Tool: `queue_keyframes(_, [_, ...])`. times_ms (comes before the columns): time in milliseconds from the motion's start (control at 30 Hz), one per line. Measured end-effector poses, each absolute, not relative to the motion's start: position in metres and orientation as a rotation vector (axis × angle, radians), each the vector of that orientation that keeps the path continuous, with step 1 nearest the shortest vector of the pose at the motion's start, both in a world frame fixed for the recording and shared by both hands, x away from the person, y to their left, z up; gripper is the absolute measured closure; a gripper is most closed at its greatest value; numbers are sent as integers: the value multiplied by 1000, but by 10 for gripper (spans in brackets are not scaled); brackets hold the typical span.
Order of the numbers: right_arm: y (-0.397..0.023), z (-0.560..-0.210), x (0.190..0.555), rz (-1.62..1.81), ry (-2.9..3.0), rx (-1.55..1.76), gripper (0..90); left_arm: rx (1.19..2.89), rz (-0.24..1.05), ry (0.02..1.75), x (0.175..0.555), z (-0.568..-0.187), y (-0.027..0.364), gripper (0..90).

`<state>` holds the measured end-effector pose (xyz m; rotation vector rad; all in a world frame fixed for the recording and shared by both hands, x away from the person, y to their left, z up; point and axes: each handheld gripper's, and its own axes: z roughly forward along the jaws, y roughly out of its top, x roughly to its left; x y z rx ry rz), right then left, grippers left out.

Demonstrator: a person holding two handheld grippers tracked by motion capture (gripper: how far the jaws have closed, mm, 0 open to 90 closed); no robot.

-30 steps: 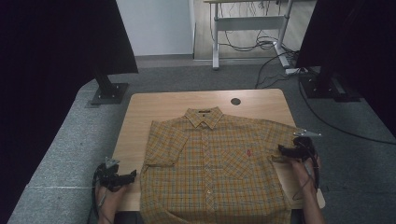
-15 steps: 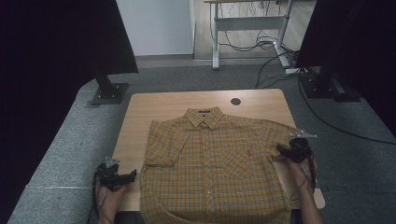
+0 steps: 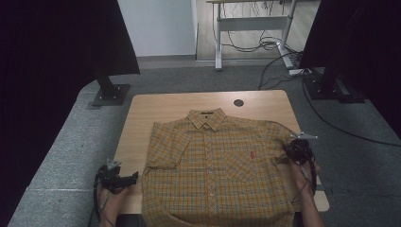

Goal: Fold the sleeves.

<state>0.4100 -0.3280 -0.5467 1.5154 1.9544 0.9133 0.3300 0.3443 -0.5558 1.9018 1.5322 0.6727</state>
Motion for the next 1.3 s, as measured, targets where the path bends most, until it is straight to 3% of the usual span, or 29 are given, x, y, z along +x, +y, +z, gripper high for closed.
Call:
queue_keyframes(500, [-315,-526,406,981,1950,1428,837,1901,672,1531,330,-556,344,1])
queue_keyframes(1300, [-250,-516,411,1038,2109,1245,814,1902,671,1528,331,-556,344,0])
